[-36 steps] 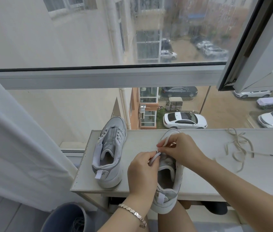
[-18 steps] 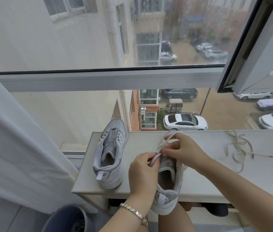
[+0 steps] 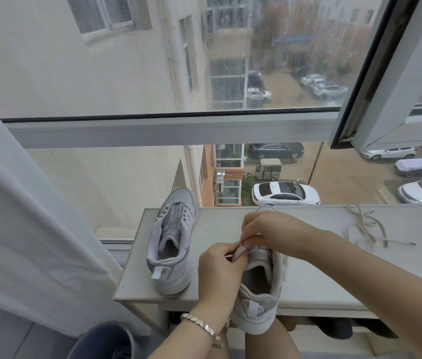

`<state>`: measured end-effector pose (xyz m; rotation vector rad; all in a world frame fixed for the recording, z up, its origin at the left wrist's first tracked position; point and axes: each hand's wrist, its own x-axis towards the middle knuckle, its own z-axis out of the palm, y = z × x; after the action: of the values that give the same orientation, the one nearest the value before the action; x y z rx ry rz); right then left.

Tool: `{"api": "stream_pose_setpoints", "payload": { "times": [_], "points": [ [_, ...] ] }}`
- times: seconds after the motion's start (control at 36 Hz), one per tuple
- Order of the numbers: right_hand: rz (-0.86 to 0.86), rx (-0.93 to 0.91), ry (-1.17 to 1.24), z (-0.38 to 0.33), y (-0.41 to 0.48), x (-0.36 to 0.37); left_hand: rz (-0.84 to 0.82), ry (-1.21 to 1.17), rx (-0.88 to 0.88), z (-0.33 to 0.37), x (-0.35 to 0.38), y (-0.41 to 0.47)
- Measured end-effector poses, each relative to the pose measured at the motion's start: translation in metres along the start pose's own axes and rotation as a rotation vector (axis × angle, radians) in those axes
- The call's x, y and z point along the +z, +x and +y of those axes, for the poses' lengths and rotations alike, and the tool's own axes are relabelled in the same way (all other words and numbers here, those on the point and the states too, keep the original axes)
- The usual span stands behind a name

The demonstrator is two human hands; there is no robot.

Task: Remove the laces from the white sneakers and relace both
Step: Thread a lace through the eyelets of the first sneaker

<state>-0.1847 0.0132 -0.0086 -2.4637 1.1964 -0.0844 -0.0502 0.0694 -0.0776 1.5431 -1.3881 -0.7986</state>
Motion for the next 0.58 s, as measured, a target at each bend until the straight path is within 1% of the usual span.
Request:
{"api": "stream_pose_setpoints", "payload": {
  "times": [0.11,0.17,0.25,0.33,0.39,0.44,0.53,0.58],
  "points": [
    [0.027,-0.166,-0.213,0.007,-0.007,-0.001,-0.003,0.011,0.01,0.001,0.001,-0.002],
    [0.056,-0.247,-0.275,0.009,-0.009,0.0,0.006,0.025,0.007,0.002,0.002,-0.002],
    [0.079,-0.316,-0.307,0.008,-0.01,0.002,0.013,0.073,0.029,0.002,0.003,-0.004],
    [0.115,-0.309,-0.27,0.008,-0.008,0.004,0.023,0.097,0.05,0.003,0.004,-0.004],
    [0.169,-0.26,-0.213,0.006,-0.005,0.006,0.025,0.126,0.073,0.003,0.004,-0.004],
    [0.243,-0.181,-0.085,-0.001,-0.004,0.009,0.027,0.169,0.091,0.004,0.004,-0.003],
    [0.38,-0.118,0.176,-0.023,-0.007,0.008,0.024,0.233,0.091,0.004,0.005,-0.002],
    [0.488,-0.135,0.397,-0.045,-0.01,-0.005,0.036,0.264,0.098,0.004,0.006,-0.001]
  ]
}}
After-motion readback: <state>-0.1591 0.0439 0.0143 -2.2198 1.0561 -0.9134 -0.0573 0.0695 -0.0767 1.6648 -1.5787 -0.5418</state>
